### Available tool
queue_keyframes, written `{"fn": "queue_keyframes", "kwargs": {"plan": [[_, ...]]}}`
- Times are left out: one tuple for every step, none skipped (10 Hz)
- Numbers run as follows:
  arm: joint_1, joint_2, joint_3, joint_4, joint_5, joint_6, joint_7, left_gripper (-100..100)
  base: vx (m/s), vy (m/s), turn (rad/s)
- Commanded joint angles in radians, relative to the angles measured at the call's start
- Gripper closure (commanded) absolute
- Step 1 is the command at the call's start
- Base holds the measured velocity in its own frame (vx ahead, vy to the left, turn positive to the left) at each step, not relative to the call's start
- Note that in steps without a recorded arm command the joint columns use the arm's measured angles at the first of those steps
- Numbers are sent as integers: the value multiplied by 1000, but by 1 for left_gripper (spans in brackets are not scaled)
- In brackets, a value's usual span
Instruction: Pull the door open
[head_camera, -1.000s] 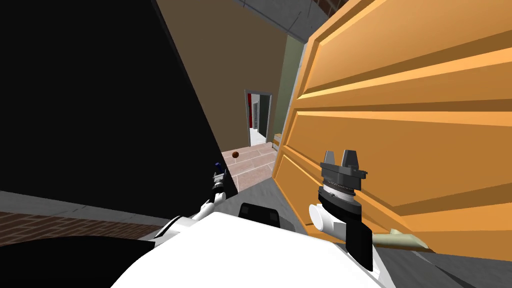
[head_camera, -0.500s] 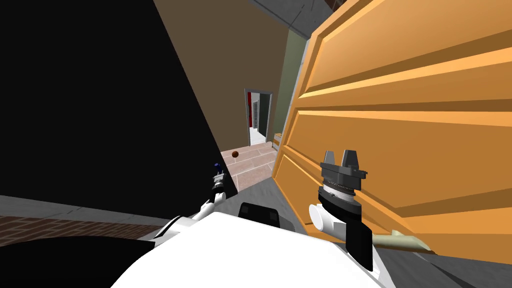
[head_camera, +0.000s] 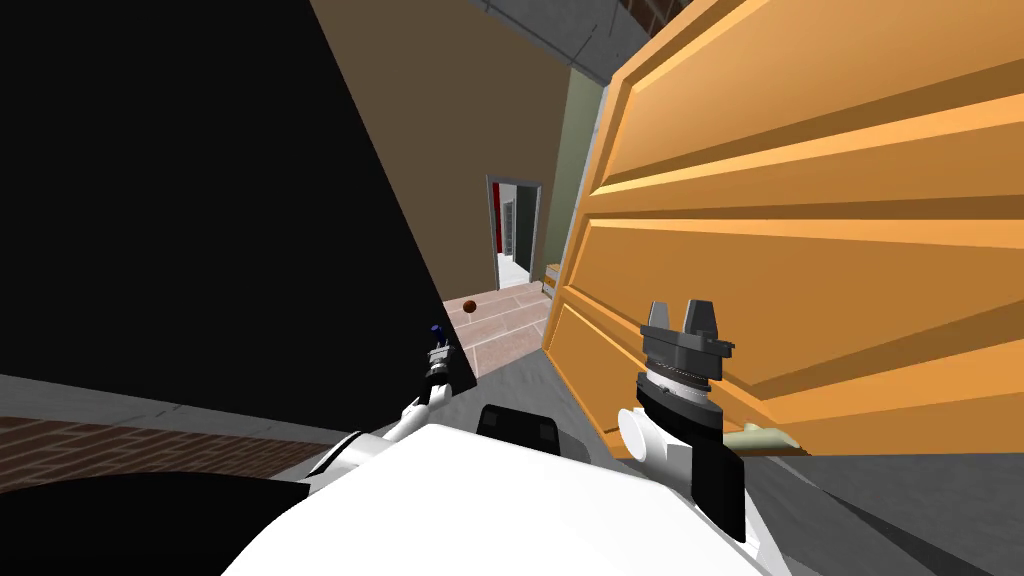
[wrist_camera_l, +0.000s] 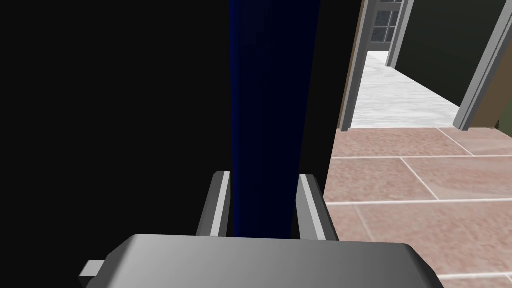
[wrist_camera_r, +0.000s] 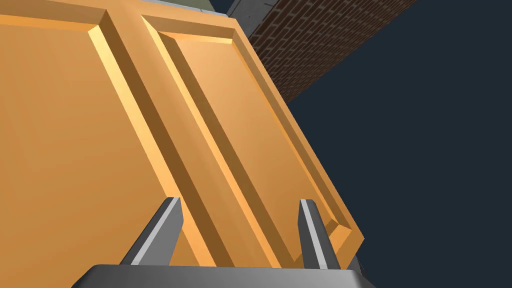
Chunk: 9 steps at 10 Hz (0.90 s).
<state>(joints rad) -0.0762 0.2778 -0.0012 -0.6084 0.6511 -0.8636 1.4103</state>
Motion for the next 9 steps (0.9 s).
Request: {"fn": "queue_keyframes", "kwargs": {"plan": [[-1, 0, -18, 5, -10, 1, 14, 100, -174, -18, -46], [0, 3, -29, 1, -16, 3, 22, 100, -209, -31, -56], [1, 7, -45, -5, -25, 7, 34, 100, -241, 13, -75], [1, 9, -55, -9, -31, 9, 42, 100, -267, 29, -91], [2, 13, -69, -14, -38, 12, 52, 100, -246, 47, -81], [2, 15, -79, -18, -44, 15, 60, 100, -224, 18, -83], [3, 14, -73, -13, -40, 15, 57, 100, -99, -4, -29], [11, 19, -92, -20, -50, 17, 71, 100, -154, 10, -79], [13, 23, -101, -23, -55, 16, 79, 100, -206, 3, -86]]}}
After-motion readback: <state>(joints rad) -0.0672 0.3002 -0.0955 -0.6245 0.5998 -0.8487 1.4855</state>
